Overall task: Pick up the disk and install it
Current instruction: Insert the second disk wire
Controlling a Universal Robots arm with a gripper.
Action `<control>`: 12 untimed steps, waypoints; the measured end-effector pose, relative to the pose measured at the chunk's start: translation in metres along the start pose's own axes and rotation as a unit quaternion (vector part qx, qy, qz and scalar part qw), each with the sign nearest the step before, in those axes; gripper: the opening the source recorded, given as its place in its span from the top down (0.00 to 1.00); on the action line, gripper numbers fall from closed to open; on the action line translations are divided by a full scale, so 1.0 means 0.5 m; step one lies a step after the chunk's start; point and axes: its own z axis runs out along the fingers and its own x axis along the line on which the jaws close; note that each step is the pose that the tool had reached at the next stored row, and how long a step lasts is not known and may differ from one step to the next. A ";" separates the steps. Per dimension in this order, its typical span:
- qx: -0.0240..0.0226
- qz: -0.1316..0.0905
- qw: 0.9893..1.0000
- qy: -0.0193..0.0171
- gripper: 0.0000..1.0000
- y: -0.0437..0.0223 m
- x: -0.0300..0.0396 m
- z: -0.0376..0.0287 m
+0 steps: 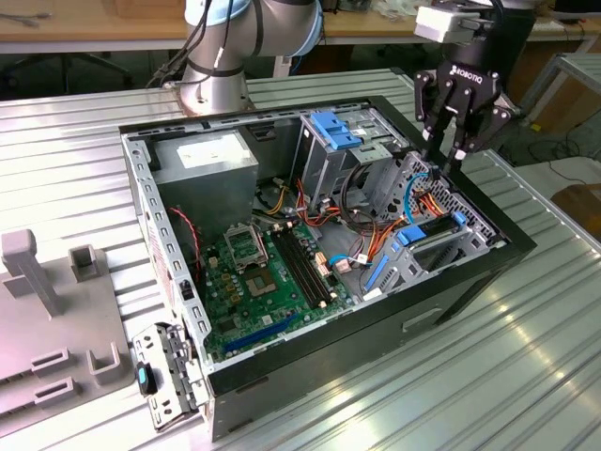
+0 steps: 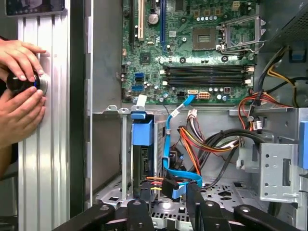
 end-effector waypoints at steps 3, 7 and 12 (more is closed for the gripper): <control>0.000 0.000 1.000 0.018 0.58 0.000 -0.022 0.006; 0.000 0.000 1.000 0.026 0.58 -0.003 -0.048 0.014; -0.001 0.003 0.999 0.045 0.59 -0.005 -0.049 0.018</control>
